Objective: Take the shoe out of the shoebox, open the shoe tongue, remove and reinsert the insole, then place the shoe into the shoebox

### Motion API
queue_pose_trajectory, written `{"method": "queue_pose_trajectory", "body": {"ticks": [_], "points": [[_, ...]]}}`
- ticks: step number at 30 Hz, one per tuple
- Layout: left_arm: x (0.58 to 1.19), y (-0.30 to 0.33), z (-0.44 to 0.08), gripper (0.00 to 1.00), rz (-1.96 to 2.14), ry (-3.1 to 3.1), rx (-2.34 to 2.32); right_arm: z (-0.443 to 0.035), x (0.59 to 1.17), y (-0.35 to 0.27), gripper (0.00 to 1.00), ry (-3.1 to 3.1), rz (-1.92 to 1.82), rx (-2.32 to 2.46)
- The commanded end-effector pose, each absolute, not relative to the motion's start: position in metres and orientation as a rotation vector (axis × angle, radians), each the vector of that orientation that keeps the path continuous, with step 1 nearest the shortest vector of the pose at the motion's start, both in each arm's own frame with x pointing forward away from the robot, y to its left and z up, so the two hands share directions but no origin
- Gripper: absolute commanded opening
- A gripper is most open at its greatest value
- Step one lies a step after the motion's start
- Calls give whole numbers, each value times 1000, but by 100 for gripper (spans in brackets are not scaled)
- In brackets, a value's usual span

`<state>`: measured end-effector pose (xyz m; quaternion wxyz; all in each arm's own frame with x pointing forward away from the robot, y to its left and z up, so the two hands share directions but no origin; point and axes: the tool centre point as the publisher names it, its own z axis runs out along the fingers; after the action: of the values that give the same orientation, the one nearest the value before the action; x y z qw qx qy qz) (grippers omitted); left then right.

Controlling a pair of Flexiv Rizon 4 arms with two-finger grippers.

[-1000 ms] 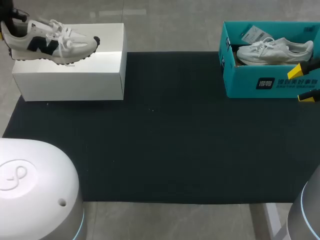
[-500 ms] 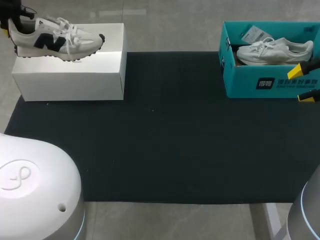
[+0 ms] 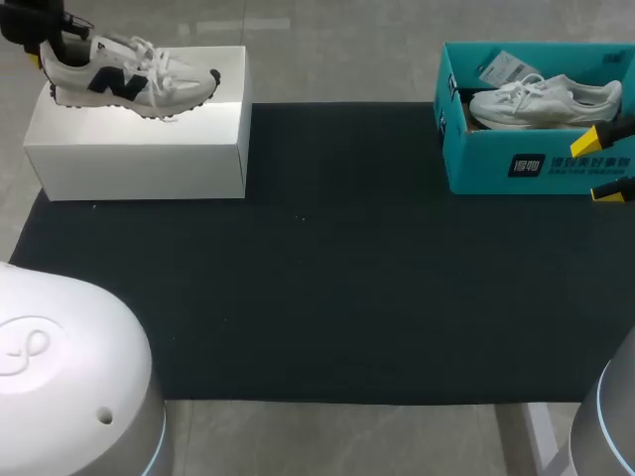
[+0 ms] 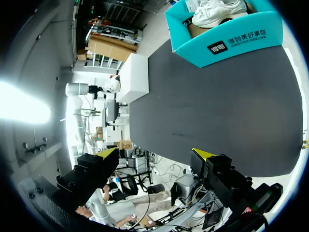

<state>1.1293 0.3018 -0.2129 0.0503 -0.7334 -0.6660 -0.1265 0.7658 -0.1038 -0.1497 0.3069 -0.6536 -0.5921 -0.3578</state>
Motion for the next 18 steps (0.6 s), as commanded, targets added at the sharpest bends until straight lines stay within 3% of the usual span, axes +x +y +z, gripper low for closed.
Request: {"method": "queue_pose_trajectory", "body": {"ticks": [1,18], "points": [[1129,303,-234,0,-406,-2077,-2229,-149,766,-104,100,-1567,-943,-1732],[1108,310,-302,0,-332,-2103,-2233,-149,766,-104,100,-1567,-943,-1732]]}}
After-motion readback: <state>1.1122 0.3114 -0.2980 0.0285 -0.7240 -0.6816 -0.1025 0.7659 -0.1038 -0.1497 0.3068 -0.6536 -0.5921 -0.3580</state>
